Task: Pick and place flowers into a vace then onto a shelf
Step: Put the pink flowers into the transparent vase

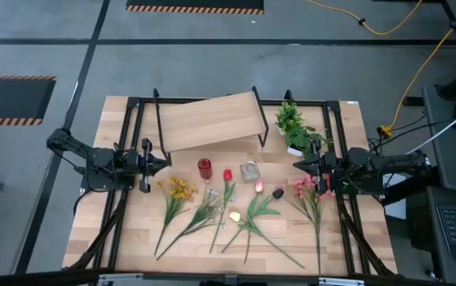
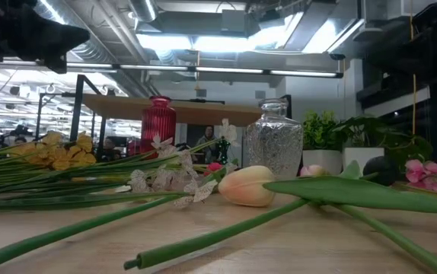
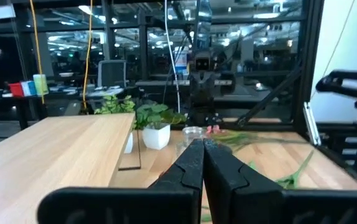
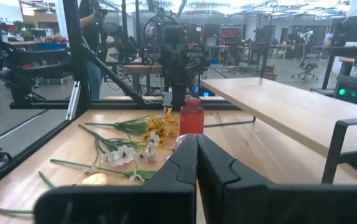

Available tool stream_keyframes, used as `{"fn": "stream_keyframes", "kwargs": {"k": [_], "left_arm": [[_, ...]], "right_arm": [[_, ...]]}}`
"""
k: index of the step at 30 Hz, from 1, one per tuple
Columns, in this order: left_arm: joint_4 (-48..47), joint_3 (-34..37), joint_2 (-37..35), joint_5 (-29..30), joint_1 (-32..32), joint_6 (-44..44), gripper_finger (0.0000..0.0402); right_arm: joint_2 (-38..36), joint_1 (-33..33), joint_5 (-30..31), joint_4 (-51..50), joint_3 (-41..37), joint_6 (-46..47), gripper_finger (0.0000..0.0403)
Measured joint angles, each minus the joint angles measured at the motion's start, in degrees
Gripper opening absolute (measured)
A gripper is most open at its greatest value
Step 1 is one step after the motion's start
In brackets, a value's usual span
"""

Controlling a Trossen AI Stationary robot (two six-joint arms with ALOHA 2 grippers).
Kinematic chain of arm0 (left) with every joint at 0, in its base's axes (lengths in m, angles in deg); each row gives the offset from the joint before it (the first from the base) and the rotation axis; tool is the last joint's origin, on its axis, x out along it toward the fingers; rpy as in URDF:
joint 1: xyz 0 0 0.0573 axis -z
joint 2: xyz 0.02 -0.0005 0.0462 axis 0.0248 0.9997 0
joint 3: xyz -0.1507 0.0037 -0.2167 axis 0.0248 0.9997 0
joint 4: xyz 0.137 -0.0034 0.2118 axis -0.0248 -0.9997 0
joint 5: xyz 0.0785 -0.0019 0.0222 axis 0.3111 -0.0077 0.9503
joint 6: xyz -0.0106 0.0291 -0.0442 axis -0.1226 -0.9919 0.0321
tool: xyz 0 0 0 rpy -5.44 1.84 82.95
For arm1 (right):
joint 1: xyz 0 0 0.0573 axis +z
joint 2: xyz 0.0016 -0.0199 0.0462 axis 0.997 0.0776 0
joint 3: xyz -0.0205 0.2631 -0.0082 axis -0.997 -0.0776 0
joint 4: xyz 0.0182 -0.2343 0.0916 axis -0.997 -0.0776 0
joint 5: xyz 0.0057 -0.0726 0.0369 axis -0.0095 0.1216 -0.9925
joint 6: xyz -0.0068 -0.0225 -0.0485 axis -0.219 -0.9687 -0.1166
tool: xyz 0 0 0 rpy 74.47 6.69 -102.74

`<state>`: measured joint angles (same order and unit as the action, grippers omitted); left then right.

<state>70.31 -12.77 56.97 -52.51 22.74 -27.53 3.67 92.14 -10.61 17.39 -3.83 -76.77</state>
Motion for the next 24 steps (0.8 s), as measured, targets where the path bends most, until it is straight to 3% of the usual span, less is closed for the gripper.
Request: {"fn": "stream_keyframes", "kwargs": {"k": [10,14,21,24], "left_arm": [[0.00,0.00,3.82,4.94,-0.02,-2.00,0.0003],[-1.42,0.00,4.56,3.24,-0.01,-7.46,0.0003],[-0.47,0.02,4.55,2.48,0.00,-3.41,0.0003],[-2.64,0.02,4.93,1.65,0.00,-5.53,0.0003]], "right_arm": [[3.19,0.01,0.62,-1.10,0.28,1.92,0.0004],[3.71,0.02,0.70,-1.22,0.28,2.52,0.0004],[3.71,0.01,2.09,-1.00,0.28,4.06,0.0005],[3.71,0.01,2.04,-2.05,0.28,1.61,0.0005]]}}
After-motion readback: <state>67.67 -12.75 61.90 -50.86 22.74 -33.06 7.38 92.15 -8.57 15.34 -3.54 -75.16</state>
